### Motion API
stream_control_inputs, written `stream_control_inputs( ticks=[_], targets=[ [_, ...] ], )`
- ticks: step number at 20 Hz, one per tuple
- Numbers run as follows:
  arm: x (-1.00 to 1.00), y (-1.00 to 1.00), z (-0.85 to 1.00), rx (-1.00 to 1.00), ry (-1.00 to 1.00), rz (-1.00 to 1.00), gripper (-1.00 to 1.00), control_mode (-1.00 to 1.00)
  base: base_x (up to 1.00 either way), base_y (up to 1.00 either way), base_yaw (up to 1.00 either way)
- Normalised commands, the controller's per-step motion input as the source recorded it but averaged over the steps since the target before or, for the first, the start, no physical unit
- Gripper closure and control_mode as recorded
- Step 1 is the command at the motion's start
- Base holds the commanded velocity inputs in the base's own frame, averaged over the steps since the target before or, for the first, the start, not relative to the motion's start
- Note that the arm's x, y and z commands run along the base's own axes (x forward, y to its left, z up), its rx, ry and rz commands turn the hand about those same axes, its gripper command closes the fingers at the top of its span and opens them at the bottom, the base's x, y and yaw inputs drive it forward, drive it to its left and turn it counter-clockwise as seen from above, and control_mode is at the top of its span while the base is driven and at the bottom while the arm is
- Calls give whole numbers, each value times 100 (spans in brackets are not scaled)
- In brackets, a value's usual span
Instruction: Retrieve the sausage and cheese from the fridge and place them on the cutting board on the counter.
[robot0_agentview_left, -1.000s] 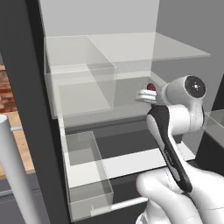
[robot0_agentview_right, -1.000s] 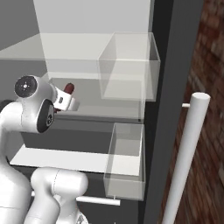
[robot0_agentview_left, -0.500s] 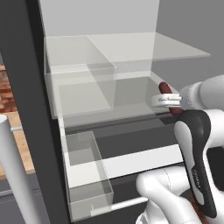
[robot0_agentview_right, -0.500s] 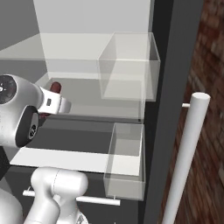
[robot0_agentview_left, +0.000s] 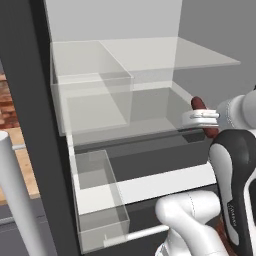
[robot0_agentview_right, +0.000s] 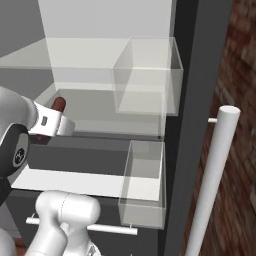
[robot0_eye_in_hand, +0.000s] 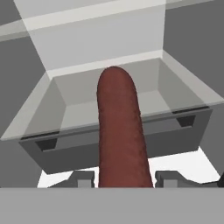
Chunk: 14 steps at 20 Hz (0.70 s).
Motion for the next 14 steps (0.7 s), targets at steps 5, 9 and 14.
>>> stream_control_inputs(
  ticks=[5, 9, 14],
  targets=[
    [0, 0, 0, 0, 0, 0, 100, 100, 0, 0, 0],
    [0, 0, 0, 0, 0, 0, 100, 100, -79, -11, -1],
    [0, 0, 0, 0, 0, 0, 100, 100, -100, -22, 0]
  ],
)
